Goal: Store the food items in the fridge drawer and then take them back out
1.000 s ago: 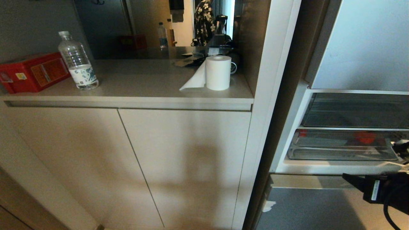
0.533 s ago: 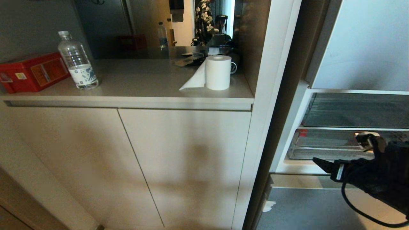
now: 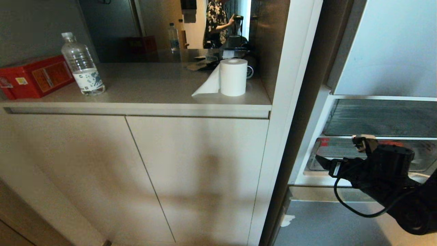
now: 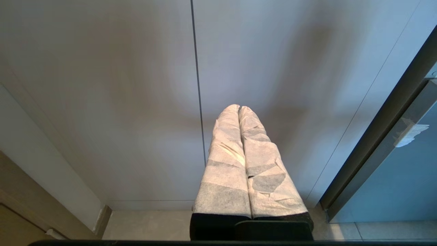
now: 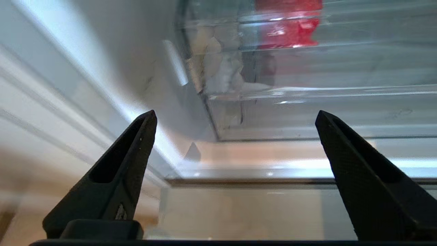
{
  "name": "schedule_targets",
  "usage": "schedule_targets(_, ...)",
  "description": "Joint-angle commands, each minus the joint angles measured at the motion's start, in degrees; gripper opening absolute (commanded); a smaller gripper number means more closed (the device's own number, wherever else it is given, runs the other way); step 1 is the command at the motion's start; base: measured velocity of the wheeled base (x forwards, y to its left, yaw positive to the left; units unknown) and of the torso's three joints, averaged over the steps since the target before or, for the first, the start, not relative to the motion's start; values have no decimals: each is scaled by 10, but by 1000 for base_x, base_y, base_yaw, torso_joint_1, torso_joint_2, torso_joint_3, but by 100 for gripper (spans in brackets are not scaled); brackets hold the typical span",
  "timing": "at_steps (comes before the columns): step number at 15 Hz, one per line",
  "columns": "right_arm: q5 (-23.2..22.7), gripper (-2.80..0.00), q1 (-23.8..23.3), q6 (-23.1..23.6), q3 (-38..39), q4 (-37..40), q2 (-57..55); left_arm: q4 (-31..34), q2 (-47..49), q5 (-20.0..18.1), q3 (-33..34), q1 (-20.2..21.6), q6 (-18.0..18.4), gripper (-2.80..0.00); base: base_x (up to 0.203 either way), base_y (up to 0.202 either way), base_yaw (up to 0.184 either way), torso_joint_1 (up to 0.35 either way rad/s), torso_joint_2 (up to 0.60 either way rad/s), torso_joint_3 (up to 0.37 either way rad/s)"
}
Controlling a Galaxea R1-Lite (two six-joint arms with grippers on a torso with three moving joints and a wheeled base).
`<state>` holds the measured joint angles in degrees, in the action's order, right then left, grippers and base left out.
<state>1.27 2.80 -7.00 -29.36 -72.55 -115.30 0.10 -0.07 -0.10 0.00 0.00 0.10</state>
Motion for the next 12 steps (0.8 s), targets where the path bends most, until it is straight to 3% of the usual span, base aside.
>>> schedule_targets(1, 16, 0, 6, 0, -23, -4, -28, 0, 1, 0, 1, 0, 0, -280, 0, 0, 0, 0, 0, 0)
schedule_targets(12, 21, 0, 18, -7, -72, -2, -50, 0, 1, 0, 1, 0, 0, -280, 0, 0, 0, 0, 0, 0)
